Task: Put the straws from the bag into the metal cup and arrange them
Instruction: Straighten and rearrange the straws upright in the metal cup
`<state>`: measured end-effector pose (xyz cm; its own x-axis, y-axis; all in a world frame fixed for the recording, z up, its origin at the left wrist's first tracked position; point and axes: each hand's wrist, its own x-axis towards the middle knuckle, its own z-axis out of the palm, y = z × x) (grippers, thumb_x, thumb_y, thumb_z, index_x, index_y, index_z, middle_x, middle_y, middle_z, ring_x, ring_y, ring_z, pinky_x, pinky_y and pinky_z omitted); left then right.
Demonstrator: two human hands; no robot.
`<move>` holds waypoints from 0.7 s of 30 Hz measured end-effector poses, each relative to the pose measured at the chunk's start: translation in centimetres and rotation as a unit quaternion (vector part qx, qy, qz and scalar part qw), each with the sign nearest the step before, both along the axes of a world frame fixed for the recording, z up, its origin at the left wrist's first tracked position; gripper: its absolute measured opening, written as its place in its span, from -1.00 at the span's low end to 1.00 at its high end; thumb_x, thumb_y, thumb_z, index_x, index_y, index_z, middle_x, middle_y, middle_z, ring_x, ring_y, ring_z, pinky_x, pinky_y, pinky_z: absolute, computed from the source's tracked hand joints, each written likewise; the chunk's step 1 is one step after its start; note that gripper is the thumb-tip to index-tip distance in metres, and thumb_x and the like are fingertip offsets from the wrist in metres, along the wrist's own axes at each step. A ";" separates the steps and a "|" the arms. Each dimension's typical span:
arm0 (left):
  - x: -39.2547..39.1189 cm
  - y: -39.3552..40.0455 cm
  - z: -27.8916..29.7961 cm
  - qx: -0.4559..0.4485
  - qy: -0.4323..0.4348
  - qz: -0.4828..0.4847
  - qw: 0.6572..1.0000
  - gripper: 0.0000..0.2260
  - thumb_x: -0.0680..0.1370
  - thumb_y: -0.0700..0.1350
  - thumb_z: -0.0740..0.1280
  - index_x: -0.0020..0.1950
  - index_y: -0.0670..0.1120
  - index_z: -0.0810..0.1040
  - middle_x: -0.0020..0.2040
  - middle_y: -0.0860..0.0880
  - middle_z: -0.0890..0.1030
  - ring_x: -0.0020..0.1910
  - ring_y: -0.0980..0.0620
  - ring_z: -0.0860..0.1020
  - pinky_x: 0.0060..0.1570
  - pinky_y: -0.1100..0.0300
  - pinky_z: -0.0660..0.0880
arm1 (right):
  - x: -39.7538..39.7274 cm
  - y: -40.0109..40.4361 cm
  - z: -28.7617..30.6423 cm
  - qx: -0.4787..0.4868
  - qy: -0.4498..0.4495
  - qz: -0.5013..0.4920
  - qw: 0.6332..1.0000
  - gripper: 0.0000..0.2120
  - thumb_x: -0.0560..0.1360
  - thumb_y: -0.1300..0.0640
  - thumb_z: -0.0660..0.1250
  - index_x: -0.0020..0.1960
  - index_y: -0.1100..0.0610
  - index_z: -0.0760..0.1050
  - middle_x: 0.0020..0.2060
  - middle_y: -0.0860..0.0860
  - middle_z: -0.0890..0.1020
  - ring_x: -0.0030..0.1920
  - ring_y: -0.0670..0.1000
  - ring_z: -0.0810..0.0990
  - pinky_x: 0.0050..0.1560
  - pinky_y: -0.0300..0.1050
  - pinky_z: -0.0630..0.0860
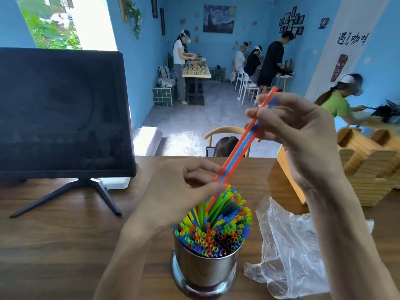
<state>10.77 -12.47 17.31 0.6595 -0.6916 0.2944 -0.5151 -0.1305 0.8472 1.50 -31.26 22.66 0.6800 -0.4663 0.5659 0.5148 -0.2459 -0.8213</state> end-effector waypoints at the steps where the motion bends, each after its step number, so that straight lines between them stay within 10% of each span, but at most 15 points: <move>1: -0.1 0.0 0.0 0.045 -0.032 -0.004 0.998 -0.85 0.43 0.02 0.56 -0.05 0.18 0.67 -0.22 0.21 0.71 -0.13 0.29 0.66 0.01 0.25 0.57 | 0.0 0.5 -0.1 -0.040 0.000 -0.001 0.999 -0.72 0.44 0.17 0.46 0.14 0.06 0.55 -0.15 0.02 0.77 -0.15 0.03 0.77 -0.16 -0.15 0.66; 10: 1.6 0.9 0.1 0.092 -0.041 -0.002 0.995 -0.90 0.46 0.09 0.52 -0.05 0.16 0.73 -0.13 0.25 0.70 -0.05 0.28 0.64 0.12 0.07 0.57 | 0.2 1.9 -6.8 -0.265 0.131 -0.038 0.955 -0.81 0.44 0.09 0.57 0.04 -0.05 0.69 -0.16 -0.15 0.75 -0.08 -0.18 0.72 -0.04 -0.24 0.62; 17: 2.7 1.0 -1.1 0.058 -0.029 0.040 0.997 -0.85 0.58 0.01 0.41 0.07 0.26 0.66 -0.12 0.25 0.71 0.00 0.25 0.63 0.11 0.16 0.55 | -0.4 0.5 -10.2 -0.278 0.169 0.024 0.945 -0.82 0.44 -0.06 0.52 0.02 -0.09 0.76 0.14 -0.25 0.70 0.43 -0.21 0.46 0.37 -0.17 0.47; 21: 2.9 0.2 -1.4 0.038 -0.022 0.051 0.998 -0.89 0.59 0.01 0.40 0.05 0.22 0.68 -0.14 0.24 0.71 -0.04 0.23 0.63 0.01 0.30 0.54 | -0.5 0.0 -9.1 -0.279 0.194 0.035 0.940 -0.76 0.52 -0.17 0.37 0.06 -0.13 0.74 0.20 -0.30 0.63 0.40 -0.21 0.45 0.24 -0.34 0.46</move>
